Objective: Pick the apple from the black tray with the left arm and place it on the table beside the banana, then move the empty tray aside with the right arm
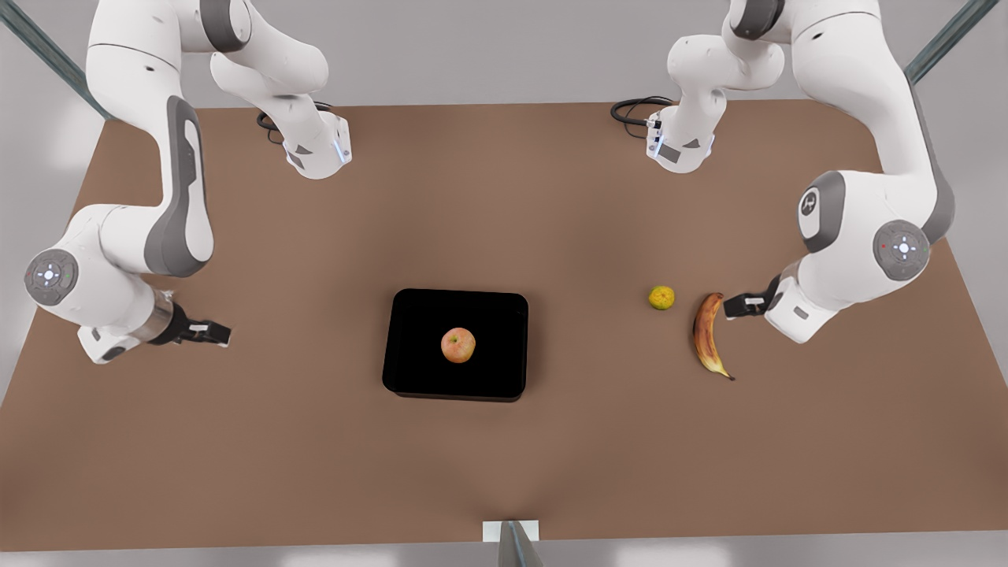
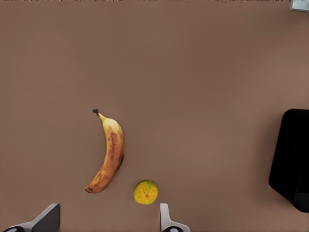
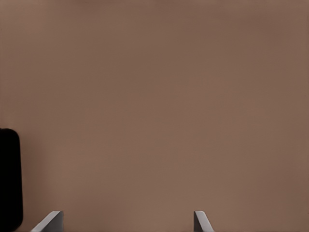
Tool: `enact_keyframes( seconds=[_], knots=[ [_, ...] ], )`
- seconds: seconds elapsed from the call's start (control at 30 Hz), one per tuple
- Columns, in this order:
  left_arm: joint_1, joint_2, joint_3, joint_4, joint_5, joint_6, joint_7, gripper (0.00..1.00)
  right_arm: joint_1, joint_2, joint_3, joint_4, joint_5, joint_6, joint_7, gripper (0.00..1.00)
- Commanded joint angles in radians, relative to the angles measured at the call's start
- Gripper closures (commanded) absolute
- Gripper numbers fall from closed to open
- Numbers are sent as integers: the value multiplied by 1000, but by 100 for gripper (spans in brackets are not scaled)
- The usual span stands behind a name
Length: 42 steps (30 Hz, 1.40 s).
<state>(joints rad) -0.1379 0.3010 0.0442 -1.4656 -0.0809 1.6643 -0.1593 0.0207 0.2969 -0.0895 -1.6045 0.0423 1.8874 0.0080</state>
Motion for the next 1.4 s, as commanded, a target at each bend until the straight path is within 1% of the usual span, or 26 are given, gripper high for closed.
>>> enact_keyframes(
  seconds=[0.0, 0.07, 0.1, 0.13, 0.17, 0.2, 0.23, 0.27, 0.33, 0.4, 0.47, 0.5, 0.53, 0.6, 0.63, 0.67, 0.7, 0.77, 0.83, 0.93, 1.0, 1.07, 1.27, 1.37],
  knots=[
    [-6, 1, 0, 1, 0, 48, -13, 0, 1, 1, 1, 6, -1, 124, 4, 0],
    [-12, 10, 0, 11, -8, 48, -13, 0, 2, 5, 1, 6, -1, 124, 4, 0],
    [-17, 33, -1, 11, -43, 101, -14, 0, 1, 54, 1, 8, -2, 125, 4, 0],
    [-97, 92, -23, 66, -18, 187, -46, 0, 2, 162, 2, 67, -4, 134, 4, 0],
    [-160, 144, -30, 132, 30, 190, -179, 0, 10, 234, 4, 118, -4, 134, 4, 0],
    [-239, 161, -30, 153, 35, 192, -282, 0, 22, 264, 4, 140, -4, 144, 4, 0],
    [-314, 161, -30, 145, 35, 195, -390, 0, 22, 263, 4, 155, -2, 147, 6, 0],
    [-396, 162, -29, 142, 65, 196, -492, 0, 21, 243, -1, 227, -1, 116, 7, 0],
    [-529, 213, -29, 142, 102, 202, -673, 0, 22, 173, -1, 239, -1, 36, 9, 0],
    [-614, 239, -29, 142, 101, 255, -851, 0, 21, 171, -2, 239, 1, 32, 10, 0],
    [-687, 297, -29, 142, 130, 271, -922, 0, 21, 171, -4, 239, 1, 32, 10, 0],
    [-709, 317, -29, 142, 131, 336, -968, 0, 22, 171, -4, 239, 1, 32, 10, 0],
    [-726, 331, -29, 143, 131, 359, -991, 0, 22, 171, -3, 238, -1, 30, 12, 0],
    [-733, 375, -29, 154, 130, 463, -1008, 0, 22, 171, -2, 238, -1, 29, 12, 0],
    [-729, 408, -18, 200, 130, 505, -1005, 0, 22, 171, -2, 238, -1, 29, 12, 0],
    [-717, 486, 9, 332, 128, 508, -1002, 0, 22, 171, -2, 238, -1, 29, 12, 0],
    [-709, 547, 29, 410, 128, 509, -1000, 0, 22, 171, -2, 238, -1, 29, 12, 0],
    [-684, 590, 45, 421, 127, 634, -988, 0, 24, 171, -1, 238, -1, 29, 14, 0],
    [-684, 665, 45, 484, 130, 626, -988, 0, 24, 171, -1, 238, -2, 29, 14, 0],
    [-746, 702, 51, 488, 220, 583, -1014, 0, 24, 172, -1, 238, -2, 29, 14, 0],
    [-743, 747, 46, 559, 214, 592, -1083, 0, 24, 172, 1, 238, -22, 29, 14, 0],
    [-738, 759, 40, 577, 178, 592, -1094, 0, 24, 172, 1, 238, -22, 29, 14, 0],
    [-746, 782, 46, 584, 190, 591, -1086, 0, 22, 172, 1, 238, -22, 29, 14, 0],
    [-766, 779, 40, 581, 242, 528, -1037, 0, 22, 172, 1, 238, -22, 29, 13, 0]
  ],
)
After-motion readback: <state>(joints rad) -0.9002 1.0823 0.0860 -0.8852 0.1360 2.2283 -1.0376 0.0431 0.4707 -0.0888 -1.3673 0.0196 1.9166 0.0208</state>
